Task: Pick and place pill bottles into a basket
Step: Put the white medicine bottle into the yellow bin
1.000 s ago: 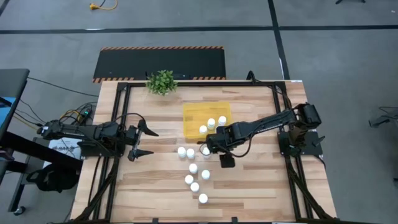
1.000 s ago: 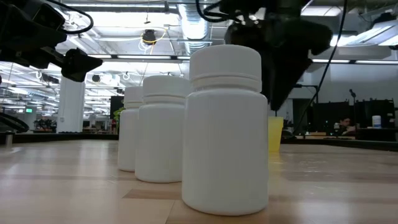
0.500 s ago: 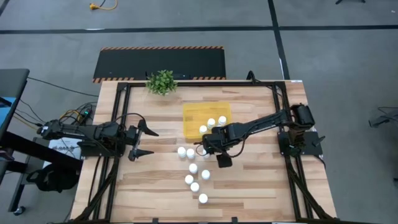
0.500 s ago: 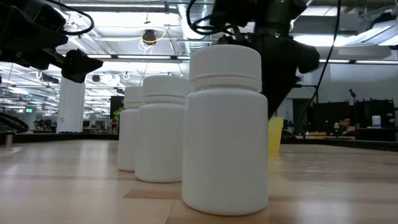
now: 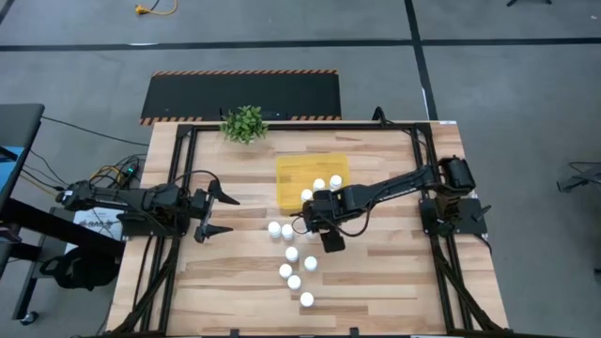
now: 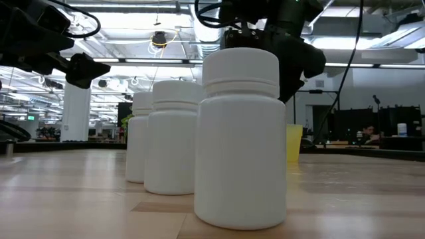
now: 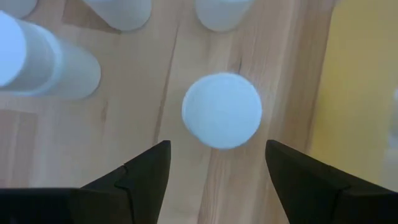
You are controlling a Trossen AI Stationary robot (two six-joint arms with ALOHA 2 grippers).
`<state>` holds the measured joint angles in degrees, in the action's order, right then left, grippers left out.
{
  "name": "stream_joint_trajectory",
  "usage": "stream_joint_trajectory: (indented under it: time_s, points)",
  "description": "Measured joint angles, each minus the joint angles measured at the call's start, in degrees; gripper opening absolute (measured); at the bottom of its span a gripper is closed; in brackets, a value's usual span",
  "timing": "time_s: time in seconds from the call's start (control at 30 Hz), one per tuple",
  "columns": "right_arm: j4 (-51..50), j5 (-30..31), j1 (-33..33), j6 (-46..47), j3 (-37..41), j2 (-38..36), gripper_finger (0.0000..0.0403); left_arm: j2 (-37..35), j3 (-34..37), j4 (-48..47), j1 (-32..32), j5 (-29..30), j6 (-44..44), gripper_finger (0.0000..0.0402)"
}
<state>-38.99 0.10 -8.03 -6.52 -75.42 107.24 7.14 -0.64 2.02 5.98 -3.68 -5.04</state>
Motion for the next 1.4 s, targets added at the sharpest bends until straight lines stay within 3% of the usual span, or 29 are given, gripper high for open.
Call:
stream_joint_trajectory:
  time_s: [1.4]
  points:
    - [5.2, -0.2, -0.6, 0.0, 0.0, 0.0, 0.0255, 0.0, 0.0, 0.0, 0.0, 0.0, -0.1, 0.0386]
